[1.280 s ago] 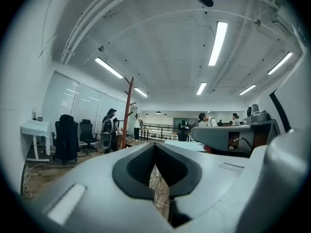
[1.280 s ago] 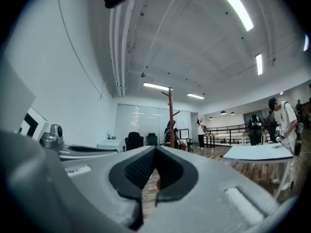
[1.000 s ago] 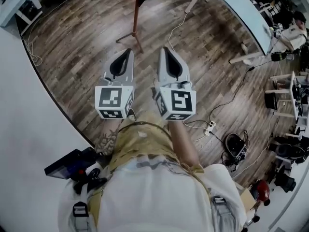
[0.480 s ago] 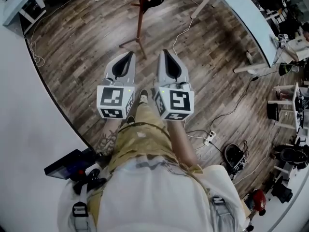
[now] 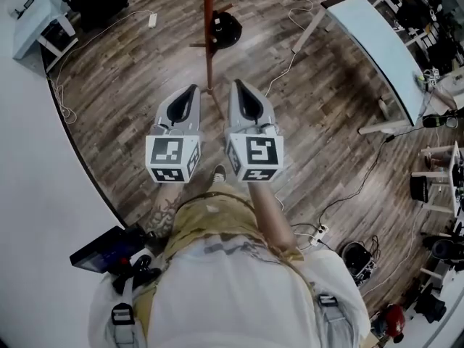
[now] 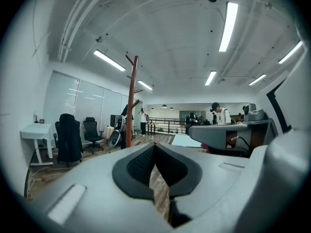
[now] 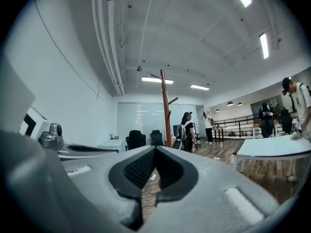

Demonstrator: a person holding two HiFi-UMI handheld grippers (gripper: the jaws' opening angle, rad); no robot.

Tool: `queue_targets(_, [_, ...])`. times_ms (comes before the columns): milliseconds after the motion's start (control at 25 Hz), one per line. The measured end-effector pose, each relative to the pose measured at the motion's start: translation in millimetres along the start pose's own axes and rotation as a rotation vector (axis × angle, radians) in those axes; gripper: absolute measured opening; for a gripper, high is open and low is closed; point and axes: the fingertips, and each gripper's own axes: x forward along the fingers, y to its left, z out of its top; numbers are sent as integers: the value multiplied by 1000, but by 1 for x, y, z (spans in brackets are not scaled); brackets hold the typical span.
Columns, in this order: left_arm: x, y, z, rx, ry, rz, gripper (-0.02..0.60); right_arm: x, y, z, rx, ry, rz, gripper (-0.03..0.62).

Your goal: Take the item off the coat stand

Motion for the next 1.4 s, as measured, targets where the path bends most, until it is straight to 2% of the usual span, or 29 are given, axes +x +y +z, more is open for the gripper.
queue_targets(240, [44, 6, -4, -4, 23, 30, -2, 38, -31, -14, 30, 45, 38, 0])
queue_targets(600, [92, 33, -32, -36, 86, 53, -2, 90, -47, -48, 50, 120, 63, 0])
queue_targets(1040, [175, 73, -16, -52, 57, -24, -2, 172, -79, -45, 31, 131, -8, 0])
queue_targets(1400, [223, 121, -31, -83, 107, -58, -2, 239, -87, -67, 27, 212, -66, 0])
